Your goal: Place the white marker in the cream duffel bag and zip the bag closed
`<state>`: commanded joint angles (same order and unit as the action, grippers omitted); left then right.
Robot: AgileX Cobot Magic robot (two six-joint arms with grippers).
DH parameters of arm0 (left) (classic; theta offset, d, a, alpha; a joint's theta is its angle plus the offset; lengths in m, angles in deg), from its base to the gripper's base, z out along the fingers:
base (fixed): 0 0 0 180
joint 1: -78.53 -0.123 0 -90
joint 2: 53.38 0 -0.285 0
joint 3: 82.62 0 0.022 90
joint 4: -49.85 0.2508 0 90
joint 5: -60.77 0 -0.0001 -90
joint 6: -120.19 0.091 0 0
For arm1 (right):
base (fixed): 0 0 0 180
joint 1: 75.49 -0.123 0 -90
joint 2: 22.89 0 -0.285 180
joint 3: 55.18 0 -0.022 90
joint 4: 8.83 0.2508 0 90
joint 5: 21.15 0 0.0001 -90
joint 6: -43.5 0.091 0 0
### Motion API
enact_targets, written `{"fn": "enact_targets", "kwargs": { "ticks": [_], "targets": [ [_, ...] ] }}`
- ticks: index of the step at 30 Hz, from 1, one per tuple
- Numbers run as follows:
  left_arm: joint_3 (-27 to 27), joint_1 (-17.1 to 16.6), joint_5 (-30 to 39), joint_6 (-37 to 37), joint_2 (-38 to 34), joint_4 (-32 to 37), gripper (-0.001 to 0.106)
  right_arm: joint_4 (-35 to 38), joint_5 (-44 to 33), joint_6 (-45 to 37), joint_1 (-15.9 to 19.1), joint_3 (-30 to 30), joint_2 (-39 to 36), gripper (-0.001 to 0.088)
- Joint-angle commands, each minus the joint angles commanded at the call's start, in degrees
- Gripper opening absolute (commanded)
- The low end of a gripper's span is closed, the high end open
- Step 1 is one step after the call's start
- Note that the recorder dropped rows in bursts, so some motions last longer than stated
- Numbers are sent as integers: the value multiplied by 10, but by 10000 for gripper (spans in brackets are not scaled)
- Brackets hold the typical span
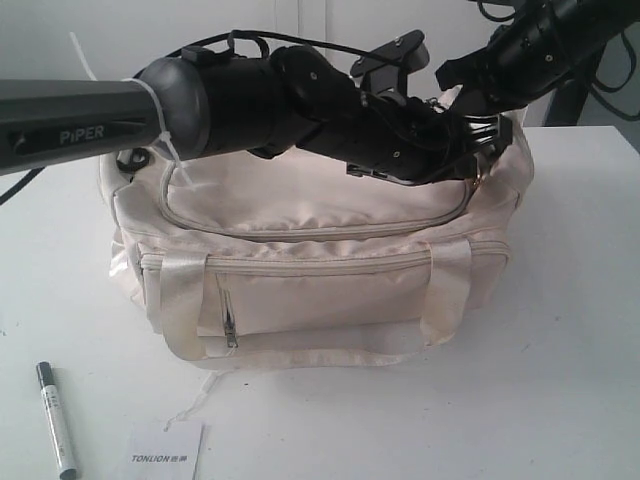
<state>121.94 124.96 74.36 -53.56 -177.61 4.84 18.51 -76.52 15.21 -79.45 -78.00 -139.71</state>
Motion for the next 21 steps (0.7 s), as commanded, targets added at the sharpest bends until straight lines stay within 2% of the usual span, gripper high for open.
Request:
{"fn": "enact_targets", "kwargs": {
  "ticks": [21],
  "targets": [
    [0,0,75,0,18,2,0,-2,29,7,0,1,2,0]
  ]
}}
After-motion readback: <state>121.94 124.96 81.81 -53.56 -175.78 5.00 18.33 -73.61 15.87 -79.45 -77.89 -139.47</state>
